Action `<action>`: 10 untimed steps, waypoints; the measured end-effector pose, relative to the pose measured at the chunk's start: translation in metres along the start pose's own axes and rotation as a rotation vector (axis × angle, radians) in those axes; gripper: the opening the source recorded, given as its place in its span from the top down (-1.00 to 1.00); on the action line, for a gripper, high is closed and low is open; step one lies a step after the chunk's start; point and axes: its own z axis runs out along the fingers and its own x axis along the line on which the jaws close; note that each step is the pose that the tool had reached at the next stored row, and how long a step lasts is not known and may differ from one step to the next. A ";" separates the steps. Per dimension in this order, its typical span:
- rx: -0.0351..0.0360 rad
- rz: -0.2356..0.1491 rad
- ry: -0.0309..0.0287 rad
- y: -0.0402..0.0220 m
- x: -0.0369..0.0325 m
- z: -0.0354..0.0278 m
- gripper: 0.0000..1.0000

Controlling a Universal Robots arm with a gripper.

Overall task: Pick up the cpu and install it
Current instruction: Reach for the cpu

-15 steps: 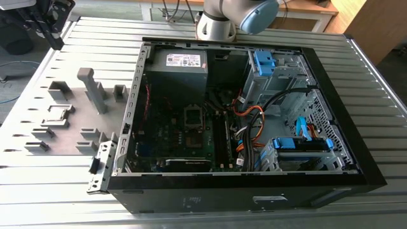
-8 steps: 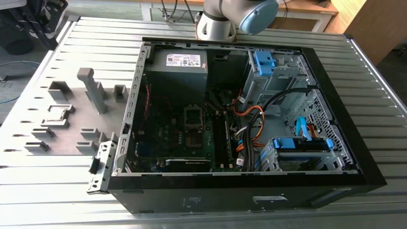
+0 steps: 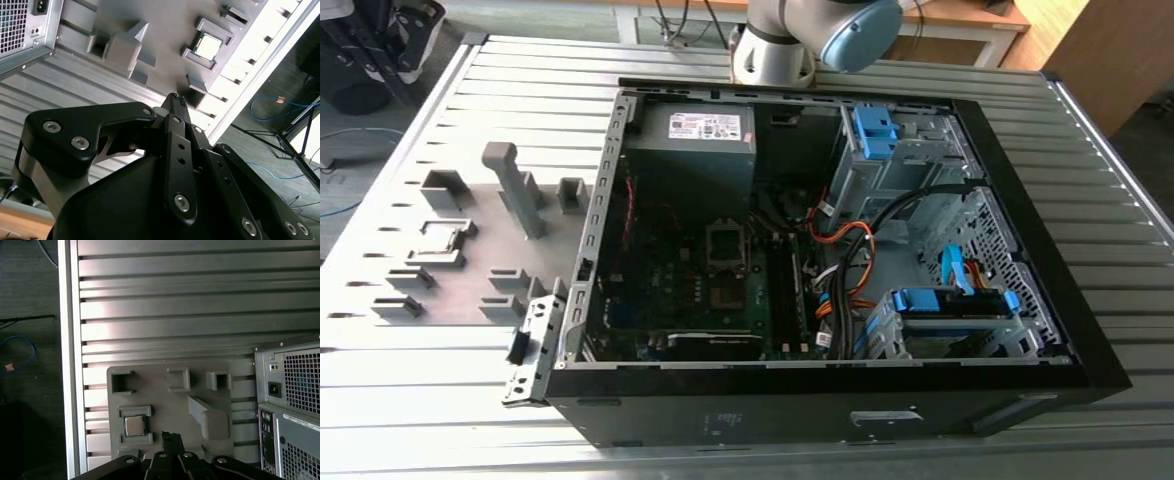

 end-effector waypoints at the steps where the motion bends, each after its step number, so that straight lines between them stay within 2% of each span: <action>1: 0.0000 0.000 0.0000 -0.0001 0.0015 0.0005 0.79; 3: -0.0001 0.000 -0.0001 -0.0003 0.0037 0.0011 0.79; 10: 0.0000 0.000 0.0000 -0.0003 0.0040 0.0012 0.79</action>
